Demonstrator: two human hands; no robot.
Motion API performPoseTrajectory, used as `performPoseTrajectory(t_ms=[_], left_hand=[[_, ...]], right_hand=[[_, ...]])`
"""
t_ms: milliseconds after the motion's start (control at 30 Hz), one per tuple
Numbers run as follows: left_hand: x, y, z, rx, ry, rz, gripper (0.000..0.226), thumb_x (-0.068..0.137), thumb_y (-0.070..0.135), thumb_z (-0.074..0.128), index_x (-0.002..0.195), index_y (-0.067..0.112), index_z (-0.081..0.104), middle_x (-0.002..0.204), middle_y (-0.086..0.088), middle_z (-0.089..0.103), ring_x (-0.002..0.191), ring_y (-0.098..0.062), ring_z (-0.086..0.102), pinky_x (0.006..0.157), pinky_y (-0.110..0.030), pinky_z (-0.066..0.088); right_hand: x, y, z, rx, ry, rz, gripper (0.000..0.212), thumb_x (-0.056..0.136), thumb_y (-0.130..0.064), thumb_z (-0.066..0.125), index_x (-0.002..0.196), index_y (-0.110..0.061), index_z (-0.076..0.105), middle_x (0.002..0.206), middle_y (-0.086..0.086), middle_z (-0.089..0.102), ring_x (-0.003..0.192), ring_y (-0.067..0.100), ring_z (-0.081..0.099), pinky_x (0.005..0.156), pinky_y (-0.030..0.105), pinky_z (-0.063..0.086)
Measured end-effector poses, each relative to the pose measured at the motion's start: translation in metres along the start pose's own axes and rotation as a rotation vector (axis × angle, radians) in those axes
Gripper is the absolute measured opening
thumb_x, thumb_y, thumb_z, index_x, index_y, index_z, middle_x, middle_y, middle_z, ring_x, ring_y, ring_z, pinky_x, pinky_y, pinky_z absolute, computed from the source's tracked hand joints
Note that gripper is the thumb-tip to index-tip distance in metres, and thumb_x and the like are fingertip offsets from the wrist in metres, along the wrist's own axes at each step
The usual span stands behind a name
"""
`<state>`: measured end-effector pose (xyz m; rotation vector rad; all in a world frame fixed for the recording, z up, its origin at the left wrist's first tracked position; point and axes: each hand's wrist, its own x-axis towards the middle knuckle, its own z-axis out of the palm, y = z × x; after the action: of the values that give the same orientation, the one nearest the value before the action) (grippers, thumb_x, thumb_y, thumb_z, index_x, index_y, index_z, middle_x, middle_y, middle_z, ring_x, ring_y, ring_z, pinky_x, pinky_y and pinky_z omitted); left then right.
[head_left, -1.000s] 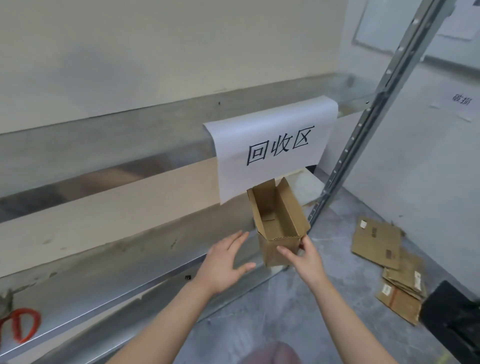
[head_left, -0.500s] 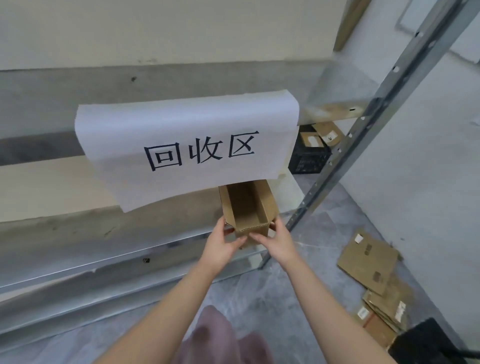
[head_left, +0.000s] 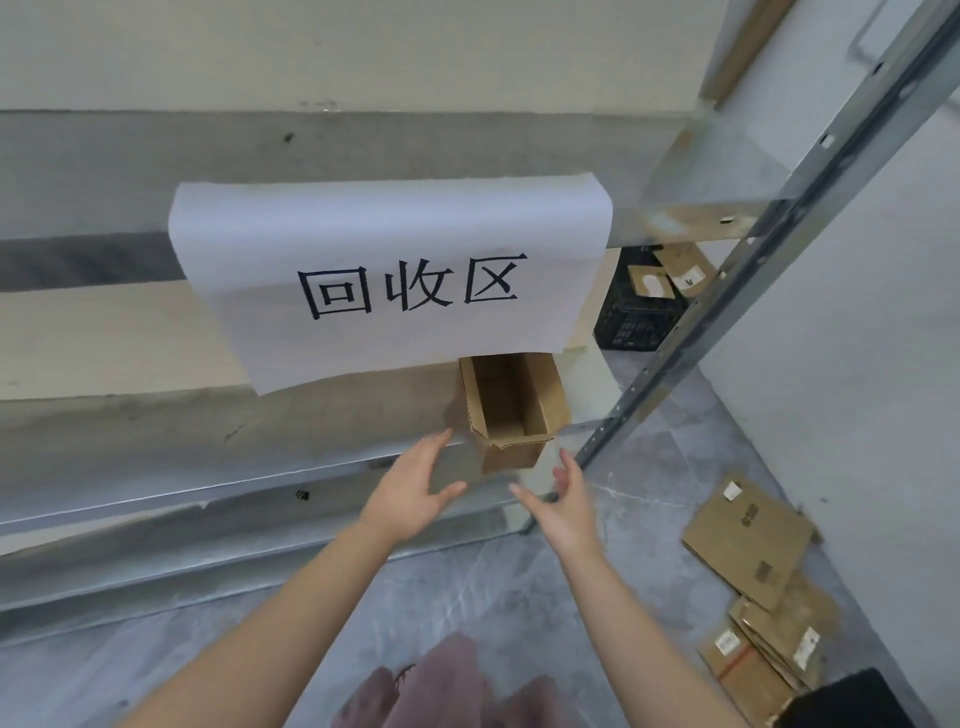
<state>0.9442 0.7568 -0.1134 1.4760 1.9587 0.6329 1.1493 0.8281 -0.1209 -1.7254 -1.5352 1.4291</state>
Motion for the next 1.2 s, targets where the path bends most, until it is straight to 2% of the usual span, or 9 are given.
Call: performPoseTrajectory(t_ms=[100,200,300,500,633,833,1000,1067,1200], left_hand=[[-0.028,-0.027,-0.014,0.437,-0.022,0.11,0.069,0.096,0.053,0.043,0.153,0.025,0.017,0.16,0.004,0.018,0.147,-0.016,0.015,0.12,-0.032,0.009],[-0.05,-0.047,-0.038,0.6,-0.005,0.103,0.067,0.098,0.055,0.035,0.154,0.025,0.014,0.161,0.004,0.015,0.148,-0.017,0.008,0.121,-0.034,0.003],[-0.077,-0.071,-0.065,0.695,0.022,0.096,0.067,0.097,0.055,0.033,0.154,0.026,0.014,0.161,0.004,0.014,0.149,-0.018,0.006,0.121,-0.036,0.001],[-0.159,-0.141,-0.135,0.67,0.143,0.009,0.062,0.097,0.053,0.037,0.152,0.028,0.022,0.16,0.003,0.019,0.148,-0.017,0.01,0.121,-0.035,0.003],[-0.228,-0.205,-0.199,0.641,0.23,-0.06,0.064,0.096,0.051,0.041,0.151,0.024,0.024,0.159,0.001,0.023,0.147,-0.02,0.013,0.12,-0.036,0.004],[-0.341,-0.301,-0.293,0.673,0.32,-0.168,0.067,0.095,0.054,0.042,0.152,0.026,0.023,0.159,0.002,0.022,0.148,-0.019,0.01,0.12,-0.038,0.004],[-0.409,-0.374,-0.361,0.696,0.378,-0.254,0.067,0.095,0.055,0.039,0.153,0.028,0.019,0.159,0.003,0.02,0.148,-0.019,0.01,0.12,-0.038,0.004],[-0.435,-0.41,-0.39,0.702,0.402,-0.292,0.067,0.095,0.054,0.04,0.153,0.028,0.019,0.159,0.002,0.021,0.148,-0.02,0.01,0.12,-0.038,0.005],[-0.477,-0.486,-0.446,0.667,0.468,-0.387,0.066,0.095,0.05,0.043,0.152,0.026,0.021,0.159,0.0,0.023,0.148,-0.02,0.013,0.12,-0.037,0.006]], right_hand=[[-0.03,0.018,0.006,-0.209,0.061,-0.096,0.088,0.077,-0.043,0.078,0.149,-0.027,0.03,0.151,-0.001,0.039,0.139,0.018,0.034,0.112,0.037,0.032],[-0.055,0.014,0.023,-0.424,0.101,-0.286,0.077,0.085,-0.049,0.067,0.149,-0.025,0.031,0.152,0.0,0.037,0.141,0.019,0.03,0.115,0.038,0.03],[-0.078,-0.004,0.056,-0.61,0.088,-0.475,0.066,0.093,-0.05,0.054,0.149,-0.023,0.032,0.155,0.003,0.033,0.146,0.023,0.023,0.119,0.044,0.024],[-0.14,-0.047,0.174,-0.809,-0.06,-0.699,0.063,0.096,-0.053,0.042,0.153,-0.03,0.025,0.16,0.001,0.024,0.15,0.022,0.007,0.121,0.047,0.002],[-0.19,-0.078,0.279,-0.875,-0.108,-0.758,0.064,0.096,-0.058,0.037,0.153,-0.033,0.022,0.161,0.001,0.022,0.15,0.022,0.006,0.121,0.049,0.002],[-0.285,-0.122,0.424,-0.86,-0.199,-0.826,0.065,0.094,-0.057,0.039,0.153,-0.033,0.023,0.161,0.002,0.022,0.15,0.023,0.007,0.121,0.051,0.002],[-0.338,-0.165,0.53,-0.904,-0.308,-0.932,0.066,0.095,-0.057,0.039,0.153,-0.035,0.018,0.162,-0.001,0.018,0.15,0.022,0.003,0.12,0.05,-0.003],[-0.355,-0.18,0.575,-0.895,-0.337,-0.965,0.066,0.095,-0.056,0.041,0.153,-0.034,0.02,0.16,-0.002,0.022,0.149,0.022,0.007,0.12,0.051,-0.001],[-0.391,-0.204,0.678,-0.778,-0.4,-0.964,0.065,0.093,-0.056,0.044,0.151,-0.032,0.026,0.154,-0.001,0.034,0.143,0.021,0.023,0.118,0.047,0.017]])
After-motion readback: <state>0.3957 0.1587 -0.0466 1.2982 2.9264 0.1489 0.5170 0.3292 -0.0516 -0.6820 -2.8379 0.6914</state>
